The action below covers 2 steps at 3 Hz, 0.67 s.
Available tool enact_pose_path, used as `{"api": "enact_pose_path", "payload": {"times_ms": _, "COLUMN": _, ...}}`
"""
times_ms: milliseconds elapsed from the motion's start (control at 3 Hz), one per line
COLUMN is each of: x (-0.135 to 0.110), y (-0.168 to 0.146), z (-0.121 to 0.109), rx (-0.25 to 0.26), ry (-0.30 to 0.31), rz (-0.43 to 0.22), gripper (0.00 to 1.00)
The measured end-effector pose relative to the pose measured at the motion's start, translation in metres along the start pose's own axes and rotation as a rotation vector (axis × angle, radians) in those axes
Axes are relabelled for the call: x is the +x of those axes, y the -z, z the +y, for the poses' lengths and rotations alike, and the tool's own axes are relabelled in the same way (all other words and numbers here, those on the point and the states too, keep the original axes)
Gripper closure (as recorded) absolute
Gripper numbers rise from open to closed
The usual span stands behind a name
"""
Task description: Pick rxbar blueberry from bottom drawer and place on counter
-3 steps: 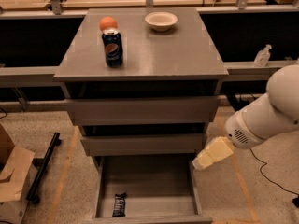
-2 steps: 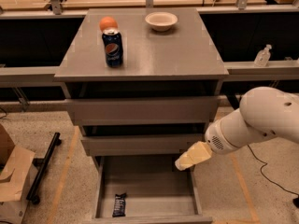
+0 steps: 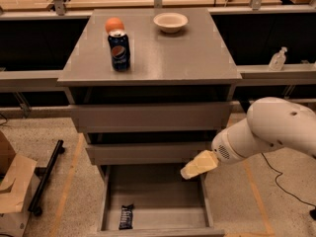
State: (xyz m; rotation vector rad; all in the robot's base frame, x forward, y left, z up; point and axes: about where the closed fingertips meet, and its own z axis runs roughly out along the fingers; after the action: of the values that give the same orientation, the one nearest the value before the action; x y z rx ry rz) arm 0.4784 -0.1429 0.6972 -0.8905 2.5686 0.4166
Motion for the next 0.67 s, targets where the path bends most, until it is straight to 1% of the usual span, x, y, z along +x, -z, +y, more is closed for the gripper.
{"api": "enact_pose_path", "payload": {"times_ms": 333, "x": -0.01, "y": -0.053, "z": 0.006, "rx": -0.005, "ry": -0.006, "rz": -0.057, "gripper": 0.0}}
{"api": "enact_pose_path", "payload": {"times_ms": 667, "x": -0.016, "y": -0.105, "z": 0.01, "rx": 0.004, "ry": -0.03, "rz": -0.096, "gripper": 0.0}}
